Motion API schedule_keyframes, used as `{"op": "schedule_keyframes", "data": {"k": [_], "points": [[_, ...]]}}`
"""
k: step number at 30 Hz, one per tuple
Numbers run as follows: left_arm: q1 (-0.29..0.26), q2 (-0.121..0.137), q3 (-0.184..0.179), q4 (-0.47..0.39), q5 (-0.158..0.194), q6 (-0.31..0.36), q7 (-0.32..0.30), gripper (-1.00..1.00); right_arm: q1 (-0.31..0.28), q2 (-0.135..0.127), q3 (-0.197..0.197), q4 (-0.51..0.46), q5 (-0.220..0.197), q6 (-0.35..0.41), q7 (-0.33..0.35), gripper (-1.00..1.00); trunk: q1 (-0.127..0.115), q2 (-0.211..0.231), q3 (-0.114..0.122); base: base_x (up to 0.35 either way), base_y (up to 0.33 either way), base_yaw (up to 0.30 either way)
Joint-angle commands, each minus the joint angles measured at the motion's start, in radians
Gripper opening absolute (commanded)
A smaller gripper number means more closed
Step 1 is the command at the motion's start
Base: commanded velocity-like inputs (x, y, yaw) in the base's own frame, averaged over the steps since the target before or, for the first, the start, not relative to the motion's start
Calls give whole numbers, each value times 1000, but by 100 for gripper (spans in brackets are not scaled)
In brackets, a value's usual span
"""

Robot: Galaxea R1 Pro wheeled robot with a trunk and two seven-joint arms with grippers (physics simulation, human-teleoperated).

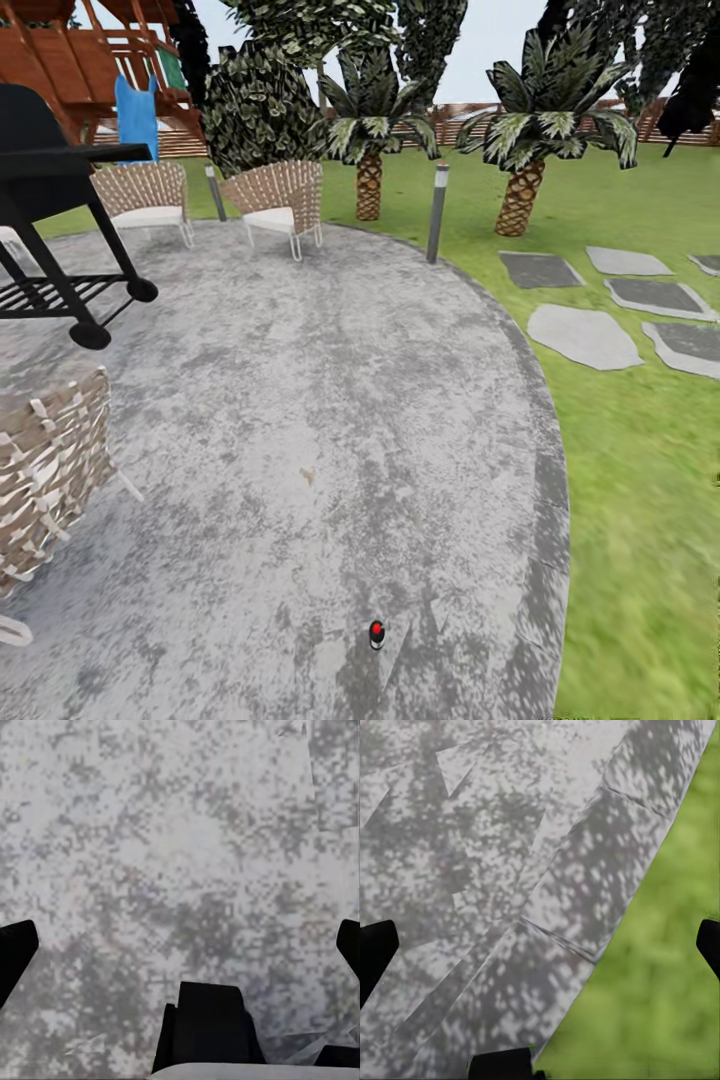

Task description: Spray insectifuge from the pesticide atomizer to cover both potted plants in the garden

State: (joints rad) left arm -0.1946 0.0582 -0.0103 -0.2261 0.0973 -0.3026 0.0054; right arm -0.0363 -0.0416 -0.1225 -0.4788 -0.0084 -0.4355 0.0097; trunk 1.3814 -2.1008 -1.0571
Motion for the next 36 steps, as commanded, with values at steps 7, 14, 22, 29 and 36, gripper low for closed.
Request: {"op": "schedule_keyframes", "data": {"k": [7, 14, 22, 29, 36], "points": [[0, 0, -2, 1, 10, -3, 0, 100, -1, 0, -2, 2, -1, -3, 0, 100, 0, 0, -1, 141, 312, -300], [0, 0, -2, 1, 10, -3, 0, 100, -1, 0, -2, 2, -1, -3, 0, 100, 0, 0, -1, 134, 315, -300], [0, 0, -2, 1, 10, -3, 1, 100, -1, 0, -2, 2, -1, -3, 1, 100, 0, 0, -1, 95, 328, -300], [0, 0, -2, 1, 10, -3, 1, 100, -1, 0, -2, 1, -1, -3, 1, 100, 0, 0, -1, 84, 234, -300], [0, 0, -3, 1, 10, -3, 1, 100, -1, 0, -2, -1, -1, -3, 0, 100, 0, 0, -1, 10, 46, -300]]}}
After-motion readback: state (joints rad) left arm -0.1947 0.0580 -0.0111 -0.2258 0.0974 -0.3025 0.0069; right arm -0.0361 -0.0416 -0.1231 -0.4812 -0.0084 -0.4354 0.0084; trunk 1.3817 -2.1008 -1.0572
